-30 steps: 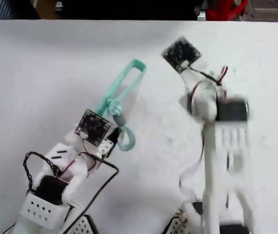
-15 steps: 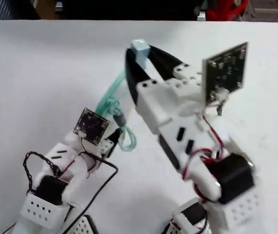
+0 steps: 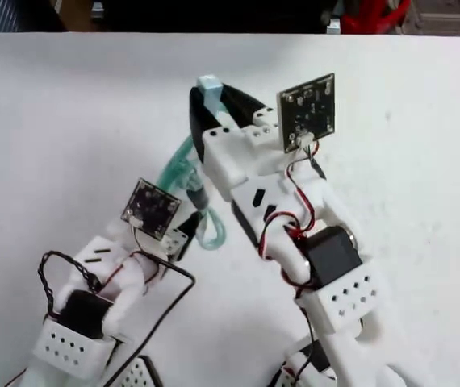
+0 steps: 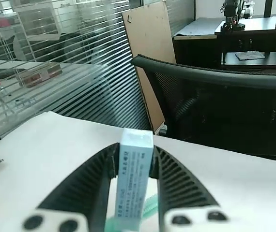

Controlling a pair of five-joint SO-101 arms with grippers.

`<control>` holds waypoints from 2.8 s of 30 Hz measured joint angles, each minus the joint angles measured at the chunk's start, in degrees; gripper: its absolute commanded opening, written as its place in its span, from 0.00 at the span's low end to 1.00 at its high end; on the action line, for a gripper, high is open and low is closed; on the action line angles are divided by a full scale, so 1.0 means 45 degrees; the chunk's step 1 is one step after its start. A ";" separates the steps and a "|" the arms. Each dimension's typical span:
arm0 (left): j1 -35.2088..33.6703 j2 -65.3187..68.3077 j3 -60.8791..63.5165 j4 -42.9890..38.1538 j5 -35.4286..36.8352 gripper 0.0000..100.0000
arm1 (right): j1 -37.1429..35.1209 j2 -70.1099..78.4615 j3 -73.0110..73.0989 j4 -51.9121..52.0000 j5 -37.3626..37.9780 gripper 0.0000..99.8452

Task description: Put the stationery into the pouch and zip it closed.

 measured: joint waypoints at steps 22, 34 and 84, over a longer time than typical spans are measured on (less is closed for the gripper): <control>0.0000 0.0000 0.0020 0.0000 0.0020 0.17 | -0.0488 0.0156 -0.0117 0.1114 0.0020 0.02; 0.0020 0.0000 0.0020 0.0000 0.0020 0.18 | -0.1211 0.0195 -0.1719 0.4220 0.0625 0.02; 0.0000 0.0000 0.0020 0.0000 0.0020 0.18 | -0.3145 -0.1035 -0.0352 0.6330 0.4689 0.02</control>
